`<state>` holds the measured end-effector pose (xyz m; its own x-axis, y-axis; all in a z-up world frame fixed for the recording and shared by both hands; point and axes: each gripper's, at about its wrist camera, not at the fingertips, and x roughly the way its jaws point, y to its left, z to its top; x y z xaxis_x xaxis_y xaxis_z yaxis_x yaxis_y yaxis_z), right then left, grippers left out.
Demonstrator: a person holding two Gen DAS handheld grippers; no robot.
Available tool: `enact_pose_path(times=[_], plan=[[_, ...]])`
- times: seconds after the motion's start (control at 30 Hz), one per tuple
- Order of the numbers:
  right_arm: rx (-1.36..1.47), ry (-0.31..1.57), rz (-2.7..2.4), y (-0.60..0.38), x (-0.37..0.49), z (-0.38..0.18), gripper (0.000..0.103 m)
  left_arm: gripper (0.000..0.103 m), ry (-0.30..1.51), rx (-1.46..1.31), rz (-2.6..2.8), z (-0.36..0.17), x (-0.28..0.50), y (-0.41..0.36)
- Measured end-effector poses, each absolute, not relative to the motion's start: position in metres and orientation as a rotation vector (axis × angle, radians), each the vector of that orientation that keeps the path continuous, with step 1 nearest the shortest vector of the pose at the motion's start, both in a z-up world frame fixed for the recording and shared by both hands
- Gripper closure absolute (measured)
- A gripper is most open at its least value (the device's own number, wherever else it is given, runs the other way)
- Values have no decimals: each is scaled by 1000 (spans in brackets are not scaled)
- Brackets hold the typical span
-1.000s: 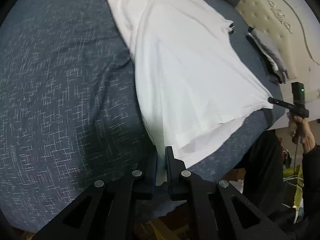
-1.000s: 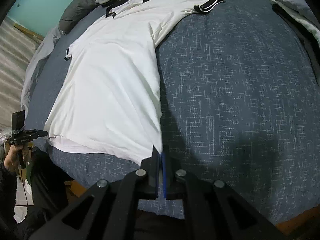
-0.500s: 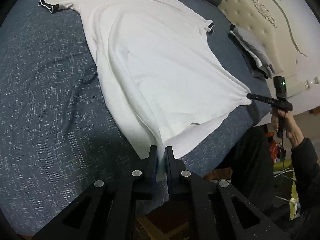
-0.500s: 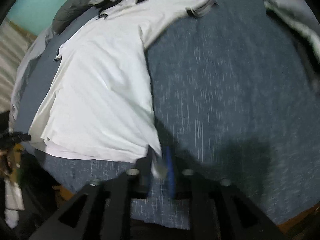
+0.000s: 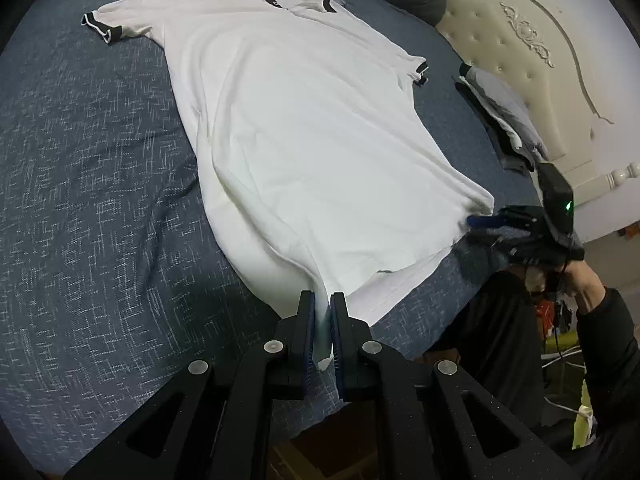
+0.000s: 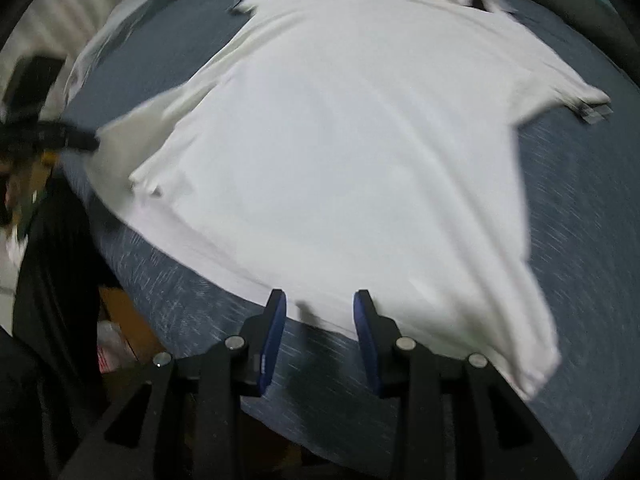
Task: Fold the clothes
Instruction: 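Hold the hem with both grippers and pull it apart to straighten it, then hold the hem with both grippers and drag the shirt taut along the bed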
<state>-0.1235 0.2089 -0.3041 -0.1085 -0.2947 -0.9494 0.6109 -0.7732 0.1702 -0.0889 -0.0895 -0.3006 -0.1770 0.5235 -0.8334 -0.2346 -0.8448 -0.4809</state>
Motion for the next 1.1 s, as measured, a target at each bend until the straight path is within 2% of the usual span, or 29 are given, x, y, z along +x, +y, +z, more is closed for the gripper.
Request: enact_pose_path(times=[0.27, 0.33, 0.37, 0.4, 0.5, 0.73, 0.87, 0.93, 0.97, 1.0, 1.07, 1.1], plan=[[1571, 476, -1897, 178, -121, -325, 68, 94, -346, -1593, 2074, -295, -94, -94], [1568, 482, -1895, 178, -120, -327, 76, 94, -349, -1586, 2077, -294, -94, -95], [1566, 478, -1897, 179, -120, -327, 86, 94, -350, -1585, 2079, -293, -94, -95], [1562, 465, -1899, 181, -120, -326, 91, 94, -351, -1584, 2081, -292, -94, -94], [1549, 427, -1904, 189, -121, -323, 101, 94, -357, -1581, 2085, -292, -94, -95], [1534, 377, -1972, 212, -126, -316, 103, 94, -364, -1580, 2090, -293, -92, -99], [1536, 289, -1972, 220, -130, -312, 103, 94, -371, -1586, 2093, -294, -91, -102], [1533, 291, -1958, 212, -128, -312, 101, 94, -371, -1588, 2093, -294, -90, -101], [1530, 306, -1953, 206, -126, -313, 95, 94, -370, -1589, 2092, -294, -90, -101], [1527, 322, -1948, 201, -124, -314, 79, 94, -370, -1589, 2091, -294, -90, -100], [1522, 362, -1935, 185, -121, -315, 62, 94, -368, -1589, 2090, -294, -90, -99], [1520, 385, -1927, 177, -119, -316, 62, 94, -368, -1588, 2090, -294, -90, -99]])
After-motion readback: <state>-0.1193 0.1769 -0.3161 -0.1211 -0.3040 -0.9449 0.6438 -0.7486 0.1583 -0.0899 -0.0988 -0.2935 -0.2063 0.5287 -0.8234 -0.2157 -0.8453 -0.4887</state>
